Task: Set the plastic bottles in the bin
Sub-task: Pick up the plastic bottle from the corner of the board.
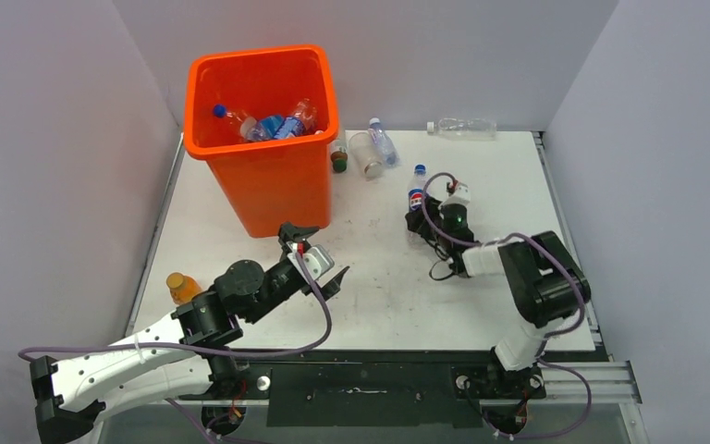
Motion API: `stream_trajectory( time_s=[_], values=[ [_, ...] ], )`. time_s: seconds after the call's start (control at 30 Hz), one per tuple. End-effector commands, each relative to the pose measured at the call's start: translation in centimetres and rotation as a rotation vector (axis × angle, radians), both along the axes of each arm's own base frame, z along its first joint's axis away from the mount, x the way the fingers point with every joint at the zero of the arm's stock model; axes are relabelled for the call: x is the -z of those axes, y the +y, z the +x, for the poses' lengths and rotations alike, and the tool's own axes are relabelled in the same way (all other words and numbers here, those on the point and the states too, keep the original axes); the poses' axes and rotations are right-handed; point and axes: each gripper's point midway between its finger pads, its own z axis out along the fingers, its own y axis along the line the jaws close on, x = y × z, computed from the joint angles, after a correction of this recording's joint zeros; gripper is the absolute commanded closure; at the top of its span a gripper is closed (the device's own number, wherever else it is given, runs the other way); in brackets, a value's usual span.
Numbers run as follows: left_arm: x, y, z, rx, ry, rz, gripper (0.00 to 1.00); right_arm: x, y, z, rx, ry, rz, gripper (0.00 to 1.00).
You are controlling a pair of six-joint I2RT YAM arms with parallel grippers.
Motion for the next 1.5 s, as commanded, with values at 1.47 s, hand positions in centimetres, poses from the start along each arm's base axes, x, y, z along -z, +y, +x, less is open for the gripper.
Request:
stream_trajectory(
  time_s=[1.47],
  values=[
    [-14.7, -3.1, -4.5, 0.241, 0.261, -0.727, 0.04, -27.1, 12.4, -31.8, -0.821, -0.974, 0.394, 0.58]
  ],
)
